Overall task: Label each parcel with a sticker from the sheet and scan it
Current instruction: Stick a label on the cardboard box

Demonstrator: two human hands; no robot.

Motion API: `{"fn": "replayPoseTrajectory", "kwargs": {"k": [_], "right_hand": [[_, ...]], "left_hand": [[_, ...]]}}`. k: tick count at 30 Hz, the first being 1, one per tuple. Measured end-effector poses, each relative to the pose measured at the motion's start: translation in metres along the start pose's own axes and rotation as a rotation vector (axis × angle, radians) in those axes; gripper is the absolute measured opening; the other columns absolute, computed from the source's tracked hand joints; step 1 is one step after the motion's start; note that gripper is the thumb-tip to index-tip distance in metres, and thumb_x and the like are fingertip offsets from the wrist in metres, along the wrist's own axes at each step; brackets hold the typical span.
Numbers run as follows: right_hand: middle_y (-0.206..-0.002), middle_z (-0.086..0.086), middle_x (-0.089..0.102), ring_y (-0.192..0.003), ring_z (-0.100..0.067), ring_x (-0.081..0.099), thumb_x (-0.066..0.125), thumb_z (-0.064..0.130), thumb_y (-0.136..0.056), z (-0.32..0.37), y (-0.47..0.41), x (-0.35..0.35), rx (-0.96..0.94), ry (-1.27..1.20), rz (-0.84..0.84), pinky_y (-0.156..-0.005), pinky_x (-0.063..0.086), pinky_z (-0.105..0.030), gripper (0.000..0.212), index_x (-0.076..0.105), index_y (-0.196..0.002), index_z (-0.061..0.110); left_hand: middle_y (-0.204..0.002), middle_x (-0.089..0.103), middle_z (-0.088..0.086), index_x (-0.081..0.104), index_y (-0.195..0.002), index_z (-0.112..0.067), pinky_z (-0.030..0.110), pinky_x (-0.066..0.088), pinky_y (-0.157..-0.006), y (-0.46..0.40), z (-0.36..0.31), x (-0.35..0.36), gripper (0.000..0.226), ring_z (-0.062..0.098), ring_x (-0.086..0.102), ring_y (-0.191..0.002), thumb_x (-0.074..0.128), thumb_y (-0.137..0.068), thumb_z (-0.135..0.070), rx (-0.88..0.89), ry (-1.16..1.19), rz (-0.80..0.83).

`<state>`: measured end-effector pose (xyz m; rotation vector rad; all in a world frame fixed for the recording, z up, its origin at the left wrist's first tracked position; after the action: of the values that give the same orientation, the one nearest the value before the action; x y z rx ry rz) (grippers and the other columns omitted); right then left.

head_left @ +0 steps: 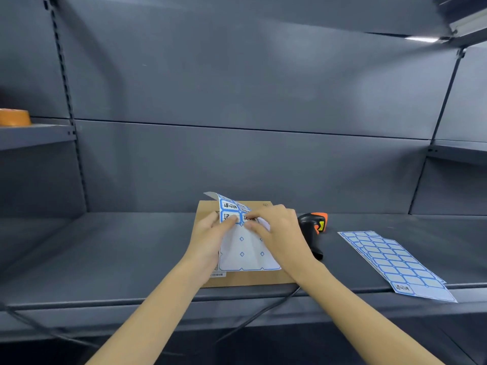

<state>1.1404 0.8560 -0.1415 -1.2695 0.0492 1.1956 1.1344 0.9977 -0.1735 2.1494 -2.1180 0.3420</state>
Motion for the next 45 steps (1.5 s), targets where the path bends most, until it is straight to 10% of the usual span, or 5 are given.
{"fn": "replayPoseTrajectory", "kwargs": {"k": [7,17,34,39,45], "right_hand": [[-0.082,0.023,0.051,-0.091,0.024,0.036,0.060,0.025,-0.093,-0.005,0.006,-0.001,0.068,-0.099,-0.022,-0.074,0.029,-0.007,0.012,0.072,-0.092,0.023],[-0.089,0.007,0.073,-0.086,-0.015,0.068,0.066,0.025,-0.089,-0.027,0.015,0.008,0.484,-0.657,0.001,-0.074,0.052,-0.032,0.012,0.073,-0.080,0.022],[-0.102,-0.006,0.074,-0.086,-0.013,0.069,0.058,0.019,-0.094,-0.040,0.010,0.023,0.699,-1.271,0.036,-0.076,0.048,-0.025,0.017,0.070,-0.100,0.010],[-0.086,0.009,0.073,-0.085,-0.006,0.067,0.062,0.029,-0.090,-0.064,-0.006,-0.010,0.509,-0.636,-0.164,-0.076,0.050,-0.020,0.011,0.068,-0.085,0.022],[-0.083,0.015,0.066,-0.073,0.005,0.058,0.059,0.030,-0.093,-0.056,-0.019,0.020,0.178,-0.008,0.165,-0.066,0.041,-0.004,0.010,0.062,-0.085,0.025]], "left_hand": [[-0.105,0.072,0.006,0.066,-0.110,-0.012,0.040,0.053,-0.082,-0.002,0.001,0.001,0.018,0.023,0.068,-0.093,0.057,-0.094,-0.013,0.021,-0.003,0.010],[-0.108,0.071,0.000,0.065,-0.111,-0.019,0.047,0.050,-0.091,0.000,0.003,0.000,0.020,0.026,0.066,-0.104,0.052,-0.097,-0.012,0.033,-0.022,-0.019],[-0.109,0.071,-0.006,0.064,-0.113,-0.024,0.037,0.055,-0.080,-0.001,0.000,-0.030,0.027,0.018,0.067,-0.103,0.051,-0.096,-0.009,0.086,0.038,-0.049],[-0.117,0.069,0.004,0.059,-0.121,-0.011,0.041,0.049,-0.089,-0.007,-0.016,-0.066,0.033,0.026,0.063,-0.109,0.050,-0.092,0.001,0.127,0.160,-0.146],[-0.121,0.066,0.003,0.054,-0.128,-0.012,0.041,0.049,-0.089,-0.012,-0.034,-0.094,0.039,0.025,0.062,-0.112,0.048,-0.092,0.002,0.190,0.205,-0.171]]}}
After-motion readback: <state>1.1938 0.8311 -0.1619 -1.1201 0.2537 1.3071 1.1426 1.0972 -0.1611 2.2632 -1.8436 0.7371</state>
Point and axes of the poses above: each hand's wrist, its own y-axis away from the middle knuckle, its own x-axis out of the palm, z = x × y, the point moved 6 cm from there along -y, towards the middle knuckle
